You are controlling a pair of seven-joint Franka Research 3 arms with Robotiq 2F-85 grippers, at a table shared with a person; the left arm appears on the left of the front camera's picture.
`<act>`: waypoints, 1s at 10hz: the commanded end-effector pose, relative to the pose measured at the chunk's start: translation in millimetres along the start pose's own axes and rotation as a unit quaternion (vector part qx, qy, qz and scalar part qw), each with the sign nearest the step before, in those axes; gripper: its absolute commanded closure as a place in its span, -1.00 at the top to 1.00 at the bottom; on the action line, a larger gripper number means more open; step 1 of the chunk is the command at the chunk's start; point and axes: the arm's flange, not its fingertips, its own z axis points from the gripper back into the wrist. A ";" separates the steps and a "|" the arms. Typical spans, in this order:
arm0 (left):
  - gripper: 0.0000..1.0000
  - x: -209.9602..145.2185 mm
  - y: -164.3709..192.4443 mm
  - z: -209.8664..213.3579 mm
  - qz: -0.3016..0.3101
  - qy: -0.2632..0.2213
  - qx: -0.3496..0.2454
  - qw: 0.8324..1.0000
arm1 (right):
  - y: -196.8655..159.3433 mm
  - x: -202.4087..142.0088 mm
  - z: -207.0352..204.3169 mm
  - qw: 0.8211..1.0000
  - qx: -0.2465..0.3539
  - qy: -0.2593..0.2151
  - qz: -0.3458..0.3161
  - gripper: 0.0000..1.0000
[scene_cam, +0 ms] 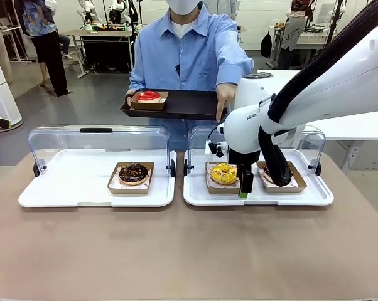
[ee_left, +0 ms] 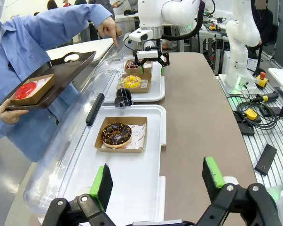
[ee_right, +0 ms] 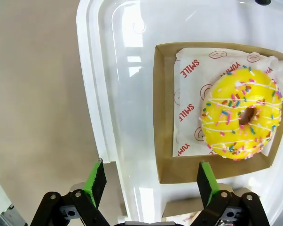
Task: Provide the desired donut to the person.
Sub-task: Pick up and lift the Paper togo box containing the Donut pointed at by the person.
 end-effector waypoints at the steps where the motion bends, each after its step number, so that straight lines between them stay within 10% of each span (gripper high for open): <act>1: 1.00 0.6 -2.8 -0.7 0.001 0.001 0.006 1.000 | -4.8 2.1 -5.7 1.000 0.002 -0.019 0.000 1.00; 10: 1.00 0.6 -2.8 -0.7 0.001 0.001 0.006 1.000 | -5.5 2.4 -20.6 1.000 0.002 -0.025 0.009 1.00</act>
